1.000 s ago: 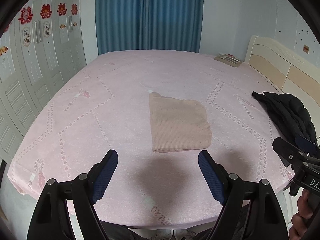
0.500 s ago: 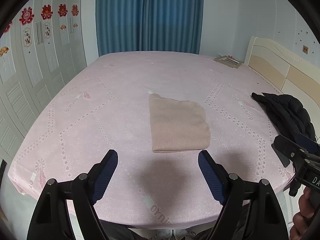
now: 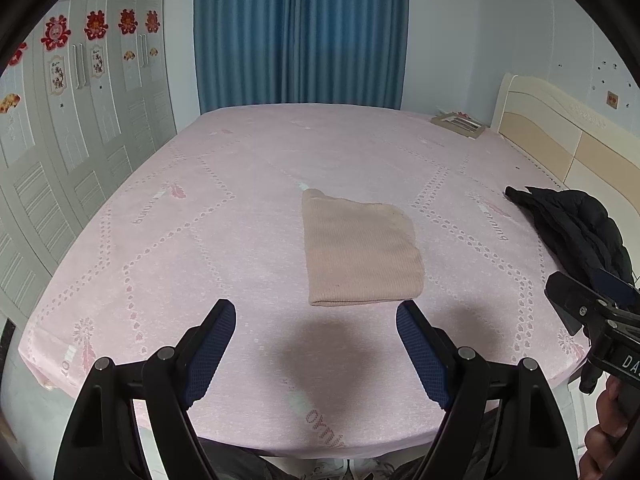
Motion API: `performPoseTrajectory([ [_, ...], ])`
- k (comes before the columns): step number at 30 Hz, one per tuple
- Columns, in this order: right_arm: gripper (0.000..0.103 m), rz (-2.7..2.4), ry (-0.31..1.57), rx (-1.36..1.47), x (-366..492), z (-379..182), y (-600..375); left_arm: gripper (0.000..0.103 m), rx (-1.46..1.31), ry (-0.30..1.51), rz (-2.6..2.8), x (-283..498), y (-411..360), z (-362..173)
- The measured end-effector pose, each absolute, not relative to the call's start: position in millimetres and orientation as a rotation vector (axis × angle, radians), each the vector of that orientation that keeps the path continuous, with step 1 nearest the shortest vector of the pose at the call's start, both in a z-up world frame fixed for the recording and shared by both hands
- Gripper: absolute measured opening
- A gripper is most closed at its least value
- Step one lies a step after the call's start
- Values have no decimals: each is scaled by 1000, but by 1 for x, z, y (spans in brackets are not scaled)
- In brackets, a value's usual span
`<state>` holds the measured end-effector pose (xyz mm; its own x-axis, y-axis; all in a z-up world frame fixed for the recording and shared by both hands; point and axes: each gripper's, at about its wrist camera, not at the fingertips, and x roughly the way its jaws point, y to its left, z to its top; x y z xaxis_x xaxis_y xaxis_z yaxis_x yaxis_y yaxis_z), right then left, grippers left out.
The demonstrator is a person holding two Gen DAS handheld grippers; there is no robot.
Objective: Fold small clothes
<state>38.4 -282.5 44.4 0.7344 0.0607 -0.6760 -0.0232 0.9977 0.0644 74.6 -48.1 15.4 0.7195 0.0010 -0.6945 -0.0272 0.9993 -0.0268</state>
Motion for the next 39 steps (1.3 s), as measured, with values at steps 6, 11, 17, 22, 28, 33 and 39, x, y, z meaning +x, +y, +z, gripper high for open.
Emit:
performPoseTrajectory([
  [6,102,46,747,54,39,45,-282,81,-39,769,19,75,-47,16],
  [11,102,49,748,49,39,45,-279,81,-38,767,21,74,-48,17],
  [17,102,47,749,46,38,44,-279,81,-35,765,20,74,-49,18],
  [22,102,45,752,46,38,44,-281,81,-31,763,19,74,-50,19],
  [28,102,45,754,38,39,43,-282,81,-36,761,18,74,-50,20],
  [33,102,42,758,27,39,41,-283,81,-36,766,20,76,-49,19],
  [39,102,43,760,27,39,39,-284,81,-36,767,20,80,-50,21],
])
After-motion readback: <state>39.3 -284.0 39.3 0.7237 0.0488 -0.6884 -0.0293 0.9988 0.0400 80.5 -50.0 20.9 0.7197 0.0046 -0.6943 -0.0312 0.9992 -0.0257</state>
